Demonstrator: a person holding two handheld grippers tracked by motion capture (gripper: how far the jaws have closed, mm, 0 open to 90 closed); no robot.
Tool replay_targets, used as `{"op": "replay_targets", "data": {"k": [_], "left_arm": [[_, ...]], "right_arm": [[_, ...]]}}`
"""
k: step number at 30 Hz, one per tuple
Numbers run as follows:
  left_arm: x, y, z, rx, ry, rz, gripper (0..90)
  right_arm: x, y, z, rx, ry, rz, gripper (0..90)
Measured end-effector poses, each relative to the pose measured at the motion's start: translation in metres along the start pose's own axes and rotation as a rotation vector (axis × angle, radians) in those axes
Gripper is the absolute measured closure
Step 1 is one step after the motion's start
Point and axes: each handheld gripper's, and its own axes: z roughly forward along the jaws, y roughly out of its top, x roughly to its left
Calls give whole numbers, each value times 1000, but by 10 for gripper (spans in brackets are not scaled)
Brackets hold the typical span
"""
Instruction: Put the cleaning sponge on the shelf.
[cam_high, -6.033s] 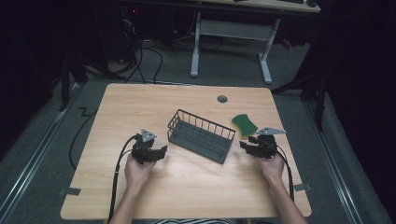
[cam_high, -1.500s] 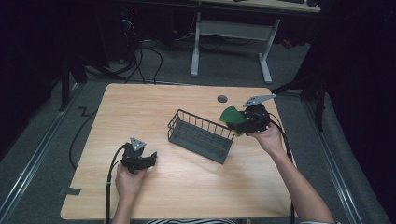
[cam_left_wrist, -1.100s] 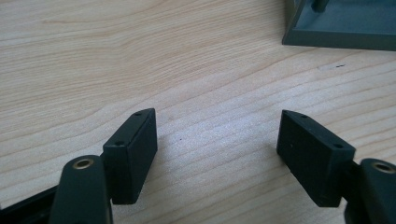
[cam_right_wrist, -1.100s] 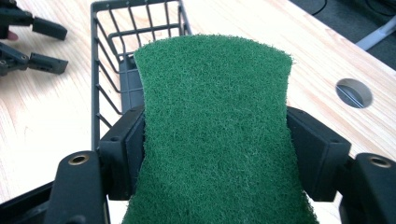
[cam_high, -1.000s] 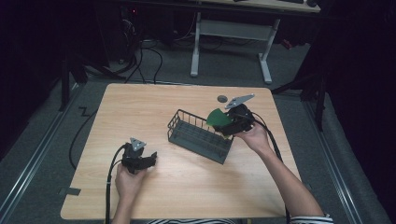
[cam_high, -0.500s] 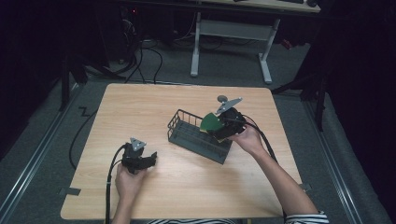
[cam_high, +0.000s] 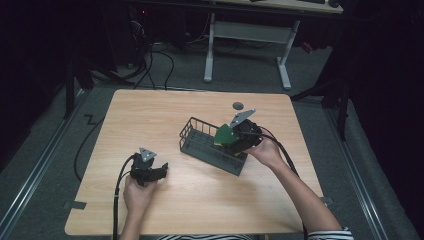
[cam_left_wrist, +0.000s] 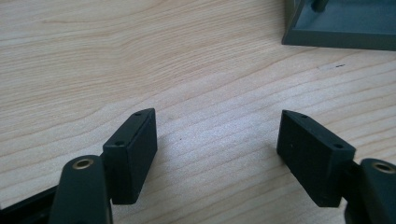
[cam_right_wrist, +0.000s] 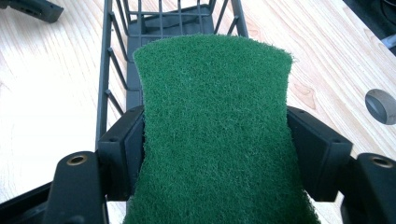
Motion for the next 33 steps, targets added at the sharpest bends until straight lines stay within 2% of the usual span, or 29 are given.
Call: {"op": "replay_targets", "data": {"k": [7, 17, 21, 23, 26, 33], "left_arm": [[0, 0, 0, 0, 0, 0, 293], [0, 0, 0, 0, 0, 0, 293], [0, 0, 0, 0, 0, 0, 293], [0, 0, 0, 0, 0, 0, 293], [0, 0, 0, 0, 0, 0, 293], [0, 0, 0, 0, 0, 0, 293]], "right_arm": [[1, -1, 0, 9, 20, 8, 258], [-1, -7, 0, 1, 51, 25, 305], [-4, -11, -3, -36, 58, 57, 309], [-7, -14, -10, -67, 70, 88, 309], [-8, -17, -16, -95, 72, 108, 310], [-8, -25, -26, -127, 55, 131, 316]]}}
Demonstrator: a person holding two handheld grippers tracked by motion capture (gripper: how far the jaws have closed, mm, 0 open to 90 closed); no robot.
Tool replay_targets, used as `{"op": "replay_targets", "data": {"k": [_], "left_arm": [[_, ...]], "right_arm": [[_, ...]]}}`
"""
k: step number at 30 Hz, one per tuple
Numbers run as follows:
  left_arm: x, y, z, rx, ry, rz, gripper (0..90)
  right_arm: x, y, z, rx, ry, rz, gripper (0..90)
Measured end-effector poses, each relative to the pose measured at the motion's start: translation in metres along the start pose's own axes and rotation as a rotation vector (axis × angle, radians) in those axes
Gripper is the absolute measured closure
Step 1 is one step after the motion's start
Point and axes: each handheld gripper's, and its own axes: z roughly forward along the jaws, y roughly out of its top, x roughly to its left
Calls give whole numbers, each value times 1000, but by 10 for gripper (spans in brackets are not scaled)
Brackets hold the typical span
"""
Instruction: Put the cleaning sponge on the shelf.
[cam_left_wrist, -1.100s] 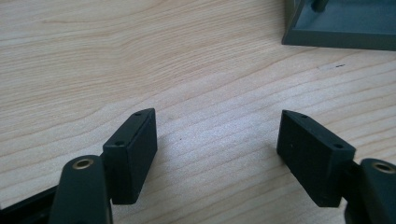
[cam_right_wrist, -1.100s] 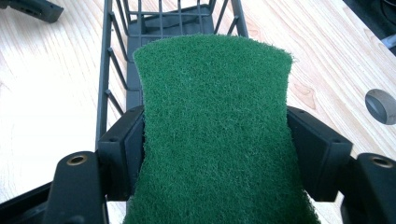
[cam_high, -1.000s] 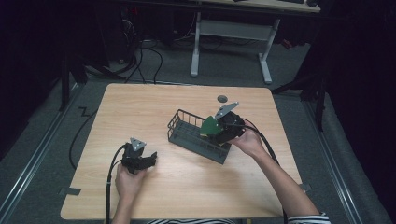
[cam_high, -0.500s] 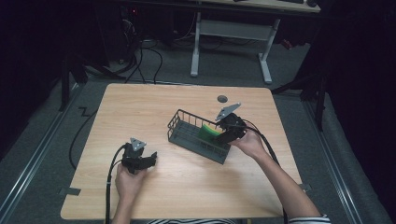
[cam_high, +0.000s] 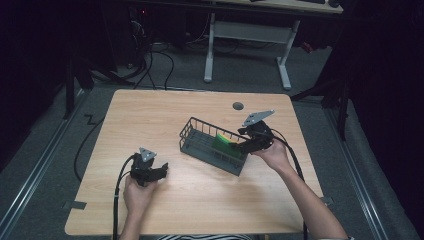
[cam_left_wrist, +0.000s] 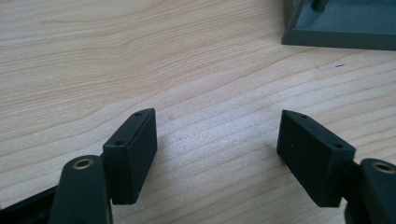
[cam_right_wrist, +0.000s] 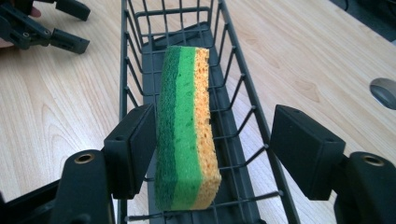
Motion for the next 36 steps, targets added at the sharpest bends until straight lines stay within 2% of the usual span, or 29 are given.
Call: {"op": "replay_targets", "data": {"k": [4, 9, 16, 17, 27, 32, 33, 36], "left_arm": [[0, 0, 0, 0, 0, 0, 293], [0, 0, 0, 0, 0, 0, 293], [0, 0, 0, 0, 0, 0, 293], [0, 0, 0, 1, -1, 0, 293], [0, 0, 0, 2, 0, 1, 292], [0, 0, 0, 2, -1, 1, 293], [0, 0, 0, 2, 0, 1, 293], [0, 0, 0, 2, 0, 1, 292]], "right_arm": [[-2, -2, -4, -9, -7, 15, 316], [-7, -6, -10, -18, -46, 42, 318], [-12, -13, -20, -49, -60, 74, 319], [-14, -18, -24, -67, -64, 87, 320], [-15, -39, -47, -123, -89, 148, 326], [-16, -55, -61, -149, -126, 192, 331], [-16, -63, -67, -156, -152, 205, 337], [-17, -72, -71, -164, -161, 232, 336]]}}
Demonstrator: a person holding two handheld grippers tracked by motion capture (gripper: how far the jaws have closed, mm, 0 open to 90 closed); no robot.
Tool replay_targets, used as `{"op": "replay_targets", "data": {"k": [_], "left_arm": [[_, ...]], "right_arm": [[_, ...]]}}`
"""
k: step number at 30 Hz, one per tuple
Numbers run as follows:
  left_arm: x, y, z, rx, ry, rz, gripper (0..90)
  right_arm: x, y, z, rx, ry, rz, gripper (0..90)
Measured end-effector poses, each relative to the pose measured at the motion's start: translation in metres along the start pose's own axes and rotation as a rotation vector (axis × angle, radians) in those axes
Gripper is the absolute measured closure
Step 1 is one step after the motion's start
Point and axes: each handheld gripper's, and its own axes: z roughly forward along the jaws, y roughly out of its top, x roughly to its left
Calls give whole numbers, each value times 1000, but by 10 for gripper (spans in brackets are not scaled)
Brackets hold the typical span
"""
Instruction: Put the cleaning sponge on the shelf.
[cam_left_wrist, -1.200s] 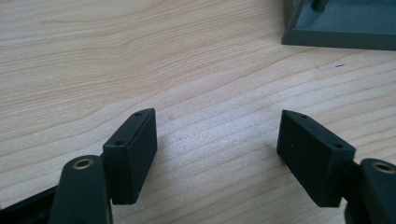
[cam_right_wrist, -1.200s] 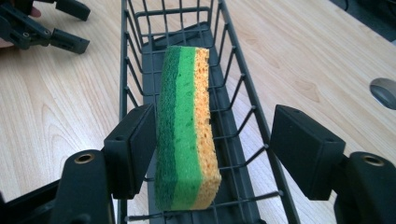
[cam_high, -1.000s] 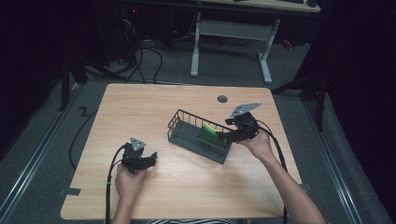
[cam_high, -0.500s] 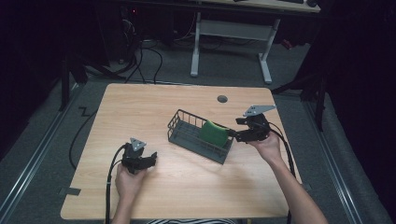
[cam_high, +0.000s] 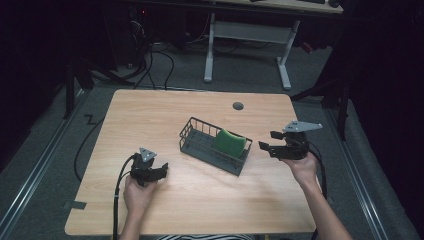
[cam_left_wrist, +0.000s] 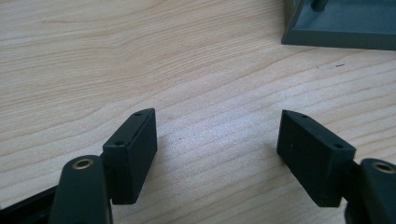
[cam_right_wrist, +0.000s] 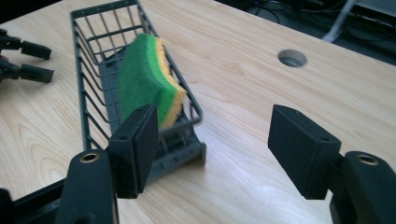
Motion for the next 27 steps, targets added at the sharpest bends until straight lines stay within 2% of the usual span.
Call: {"op": "replay_targets", "data": {"k": [1, 2, 5, 6, 11, 12, 15, 18, 27], "left_arm": [[0, 0, 0, 0, 0, 0, 292], [0, 0, 0, 0, 0, 0, 293], [0, 0, 0, 0, 0, 0, 293], [0, 0, 0, 0, 0, 0, 293], [0, 0, 0, 0, 0, 0, 292], [0, 0, 0, 0, 0, 0, 293], [0, 0, 0, 0, 0, 0, 292], [0, 0, 0, 0, 0, 0, 292], [0, 0, 0, 0, 0, 0, 292]], "right_arm": [[-2, -4, -3, -2, -9, 9, 338], [-6, -12, -8, -22, -19, 38, 340], [-9, -21, -11, -26, -40, 59, 345], [-12, -30, -12, -21, -51, 82, 344], [-15, -47, -12, -26, -75, 114, 347], [-15, -58, -10, -17, -84, 132, 348], [-16, -67, -8, -9, -94, 144, 348], [-19, -85, -4, -9, -99, 180, 348], [-19, -105, 2, -6, -112, 214, 348]]}}
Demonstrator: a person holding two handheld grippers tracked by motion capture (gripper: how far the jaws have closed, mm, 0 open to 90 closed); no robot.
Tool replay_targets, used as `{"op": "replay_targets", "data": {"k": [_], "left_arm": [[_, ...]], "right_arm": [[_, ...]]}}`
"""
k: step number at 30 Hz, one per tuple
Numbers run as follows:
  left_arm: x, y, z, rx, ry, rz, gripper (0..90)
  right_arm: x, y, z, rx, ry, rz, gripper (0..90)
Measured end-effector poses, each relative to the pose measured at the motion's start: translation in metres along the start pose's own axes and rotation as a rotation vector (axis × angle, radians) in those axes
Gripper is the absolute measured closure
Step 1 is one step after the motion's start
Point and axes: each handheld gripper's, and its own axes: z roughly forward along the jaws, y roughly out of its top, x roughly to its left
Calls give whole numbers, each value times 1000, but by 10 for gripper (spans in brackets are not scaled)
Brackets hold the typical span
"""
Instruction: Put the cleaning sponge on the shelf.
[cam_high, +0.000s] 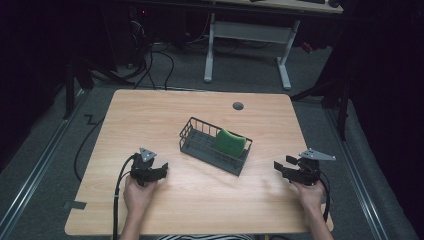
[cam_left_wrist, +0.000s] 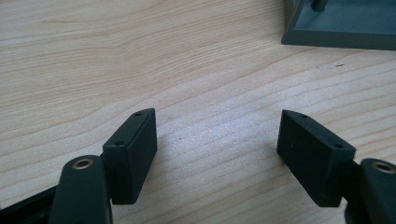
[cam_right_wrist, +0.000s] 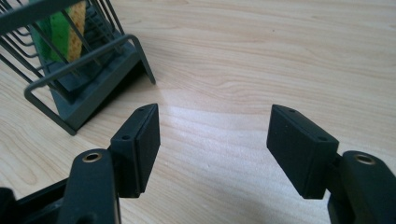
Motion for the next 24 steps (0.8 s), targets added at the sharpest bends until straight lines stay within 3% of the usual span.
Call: {"op": "replay_targets", "data": {"k": [10, 24], "left_arm": [[0, 0, 0, 0, 0, 0, 293], [0, 0, 0, 0, 0, 0, 293]], "right_arm": [[4, -17, 14, 33, -35, -18, 339], [13, -24, 25, 68, -76, -70, 333]]}}
